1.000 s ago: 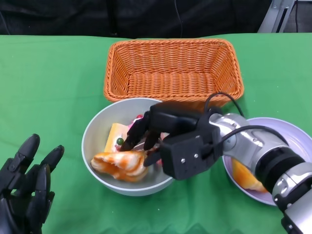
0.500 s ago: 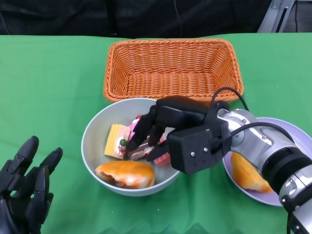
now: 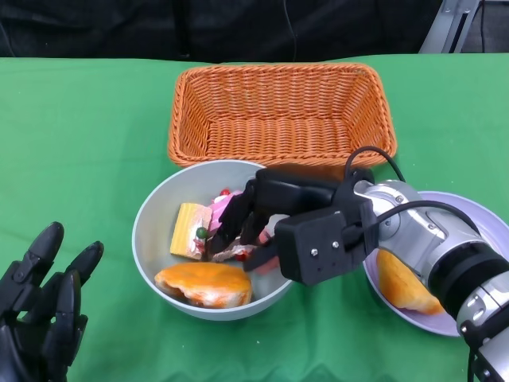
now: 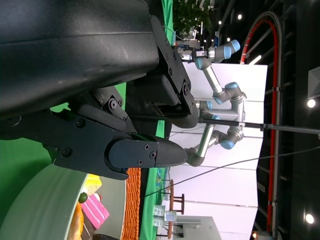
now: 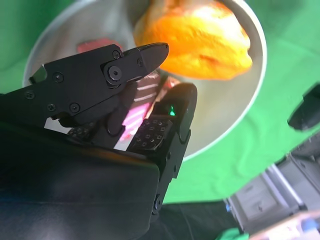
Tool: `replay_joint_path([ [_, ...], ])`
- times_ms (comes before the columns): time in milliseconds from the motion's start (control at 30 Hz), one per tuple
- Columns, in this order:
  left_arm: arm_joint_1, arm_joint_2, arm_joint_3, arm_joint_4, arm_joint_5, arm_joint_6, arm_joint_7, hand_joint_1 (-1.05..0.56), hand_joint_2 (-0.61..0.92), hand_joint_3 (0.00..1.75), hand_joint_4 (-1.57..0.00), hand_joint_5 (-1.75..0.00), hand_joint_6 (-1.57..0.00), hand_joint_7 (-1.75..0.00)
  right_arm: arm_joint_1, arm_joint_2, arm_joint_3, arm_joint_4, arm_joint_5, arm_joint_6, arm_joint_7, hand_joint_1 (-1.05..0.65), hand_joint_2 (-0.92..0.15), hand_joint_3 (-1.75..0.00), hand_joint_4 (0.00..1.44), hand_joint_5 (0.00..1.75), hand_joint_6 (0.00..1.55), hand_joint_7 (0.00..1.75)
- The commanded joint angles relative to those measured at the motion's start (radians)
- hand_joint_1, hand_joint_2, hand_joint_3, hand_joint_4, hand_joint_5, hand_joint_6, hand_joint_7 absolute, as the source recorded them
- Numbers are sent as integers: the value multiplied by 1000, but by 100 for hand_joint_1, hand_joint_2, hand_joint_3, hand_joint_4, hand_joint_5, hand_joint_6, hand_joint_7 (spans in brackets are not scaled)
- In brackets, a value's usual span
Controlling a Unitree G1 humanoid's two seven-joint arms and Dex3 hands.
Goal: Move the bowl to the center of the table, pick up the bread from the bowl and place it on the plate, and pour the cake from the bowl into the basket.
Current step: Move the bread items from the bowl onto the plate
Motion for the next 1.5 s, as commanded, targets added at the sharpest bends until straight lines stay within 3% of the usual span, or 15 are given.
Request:
replay_joint_path([
  [33,8,7,2,-12,-4,-10,-7,-49,92,31,-100,0,-86,0,-31,-17,21,24,-20,-4,22,-45,-78,0,89,4,78,0],
  [400,35,-5,-7,-49,8,-6,4,-48,92,31,-100,0,-86,0,-64,0,43,77,-22,7,104,-68,-76,0,78,0,60,0],
  [633,47,-13,-11,-61,7,-9,0,-48,92,31,-101,0,-87,0,-80,15,43,105,-16,11,157,-71,-75,0,73,0,54,0],
  [733,55,-18,-14,-72,11,-10,2,-48,92,31,-101,0,-87,0,-91,23,46,121,-16,25,201,-72,-77,-1,64,0,53,0],
  [933,62,-24,-12,-81,24,-11,9,-48,92,32,-101,0,-87,0,-77,43,54,129,-23,6,201,-75,-78,-1,65,1,54,0],
  [1367,61,-32,-9,-86,27,-5,15,-48,92,31,-100,0,-87,0,-57,70,84,159,-29,-40,181,-54,-79,0,65,1,61,1],
  [1500,63,-31,-8,-88,28,-4,17,-48,92,30,-100,0,-87,0,-51,73,91,160,-32,-58,171,-46,-78,0,70,2,71,4],
])
